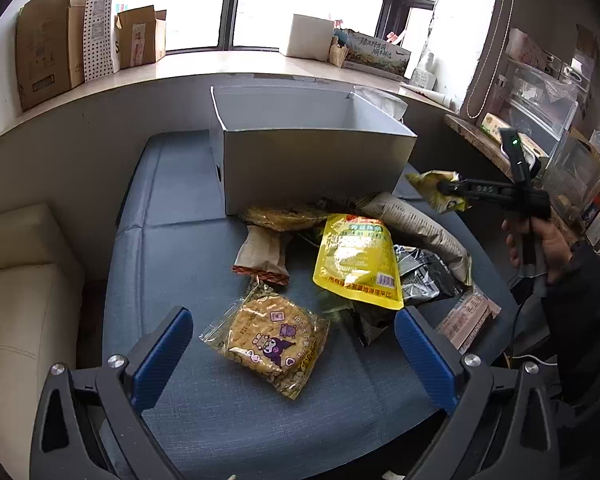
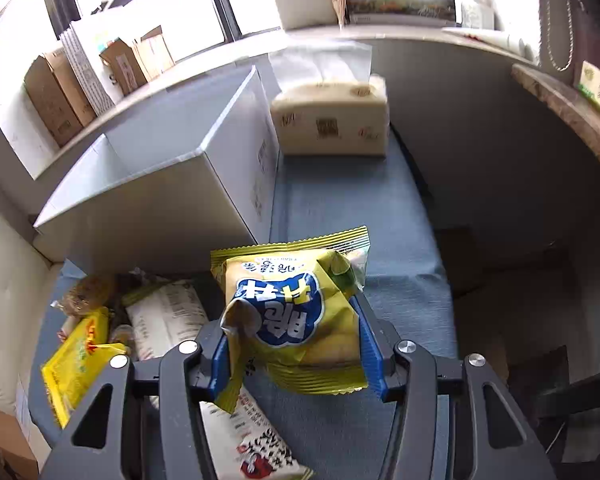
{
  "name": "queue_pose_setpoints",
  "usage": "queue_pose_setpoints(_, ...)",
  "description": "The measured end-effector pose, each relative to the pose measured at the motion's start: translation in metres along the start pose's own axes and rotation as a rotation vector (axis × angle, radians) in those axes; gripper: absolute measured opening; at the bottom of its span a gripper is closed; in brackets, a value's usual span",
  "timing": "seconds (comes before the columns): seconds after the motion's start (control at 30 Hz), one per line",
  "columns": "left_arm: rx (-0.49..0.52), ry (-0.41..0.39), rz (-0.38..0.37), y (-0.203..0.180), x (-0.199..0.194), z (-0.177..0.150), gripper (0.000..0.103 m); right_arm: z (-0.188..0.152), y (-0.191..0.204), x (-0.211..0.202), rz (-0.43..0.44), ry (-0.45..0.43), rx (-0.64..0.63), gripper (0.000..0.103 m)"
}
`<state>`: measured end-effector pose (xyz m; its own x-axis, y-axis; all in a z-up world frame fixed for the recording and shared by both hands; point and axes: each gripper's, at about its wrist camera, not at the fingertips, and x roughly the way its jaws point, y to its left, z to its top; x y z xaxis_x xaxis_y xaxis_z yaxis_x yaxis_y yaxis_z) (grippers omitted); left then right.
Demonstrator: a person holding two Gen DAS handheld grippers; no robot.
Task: Organize snacks
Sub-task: 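Grasp the round cookie pack with the left gripper while the right gripper holds the chip bag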
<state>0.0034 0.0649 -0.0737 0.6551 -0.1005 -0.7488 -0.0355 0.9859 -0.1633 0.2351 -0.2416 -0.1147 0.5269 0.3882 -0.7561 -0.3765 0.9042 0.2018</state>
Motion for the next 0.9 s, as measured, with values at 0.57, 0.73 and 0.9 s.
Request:
queue_pose_setpoints(0.57,0.235,0.223,0.007,0.010,0.102,-0.020,0.103,-0.032,0.036,-0.122,0.152,-0.200,-0.048,0.057)
queue_pose_setpoints(0.73,0.286,0.250,-0.022,0.006,0.116,-0.020,0.103,-0.048,0.045,-0.135,0.189,-0.199,-0.050,0.057)
queue_pose_setpoints(0.9,0.292,0.240,-0.022,0.007,0.122,-0.022,0.103,-0.053,0.051,-0.144,0.209,-0.206,-0.051,0.057)
